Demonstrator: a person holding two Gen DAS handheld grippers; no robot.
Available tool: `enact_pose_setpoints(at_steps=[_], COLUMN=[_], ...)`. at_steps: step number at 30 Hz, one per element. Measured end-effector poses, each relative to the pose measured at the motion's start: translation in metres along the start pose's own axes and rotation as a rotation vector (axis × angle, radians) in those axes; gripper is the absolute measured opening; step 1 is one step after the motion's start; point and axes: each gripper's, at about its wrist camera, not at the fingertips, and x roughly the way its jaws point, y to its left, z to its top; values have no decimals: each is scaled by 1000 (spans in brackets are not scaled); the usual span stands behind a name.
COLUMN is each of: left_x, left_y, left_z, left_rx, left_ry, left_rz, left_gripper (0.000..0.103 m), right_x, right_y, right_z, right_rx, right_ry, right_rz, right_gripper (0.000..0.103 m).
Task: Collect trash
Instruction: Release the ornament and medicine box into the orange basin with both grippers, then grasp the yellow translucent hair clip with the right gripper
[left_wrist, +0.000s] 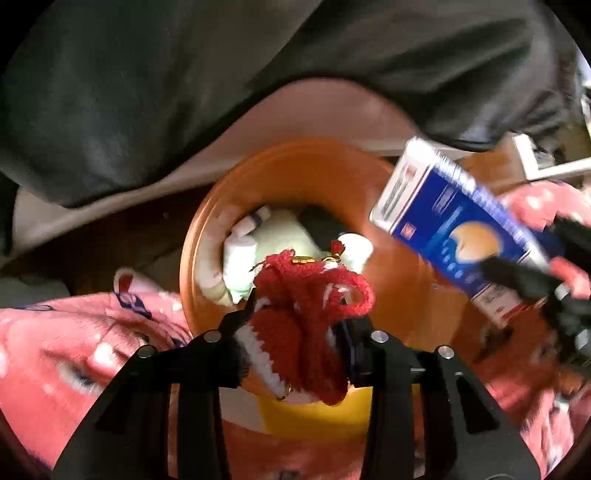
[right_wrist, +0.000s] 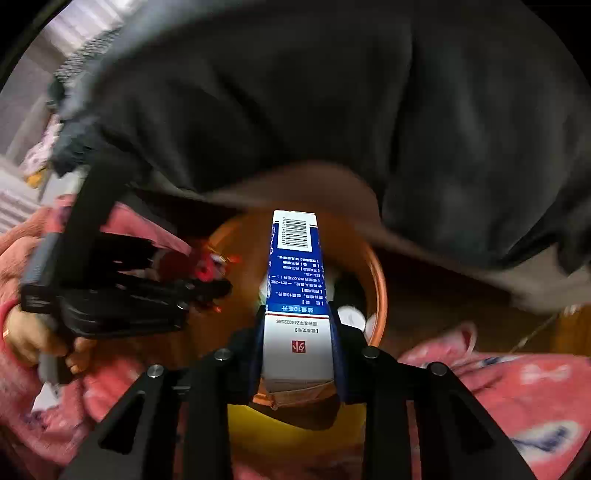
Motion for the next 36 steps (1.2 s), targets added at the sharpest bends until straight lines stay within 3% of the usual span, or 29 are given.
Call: enact_pose_setpoints(at_steps=[1, 3, 8, 26, 31, 36], left_x=[7, 17, 21, 12, -8, -57], left_y=[2, 6, 8, 3, -1, -7], left_z=[2, 5, 7, 8, 4, -7], left_rx=[-10, -20, -20, -20, -20, -9], left_ry=[9, 31, 34, -23, -104, -260], left_rz=[42, 96, 90, 119, 147, 93], left_gripper=[42, 52, 70, 70, 70, 70], right_x=[10, 25, 25, 20, 8, -21], right_y=[-2, -6, -14, -31, -33, -32], right_z=[1, 4, 3, -6, -7, -6], right_rx=[15, 37, 89, 146, 145, 136], right_ry=[18, 25, 5, -26, -75, -168], right_rz=[-11, -62, -36, -24, -37, -35], right_gripper=[34, 67, 70, 73, 74, 74])
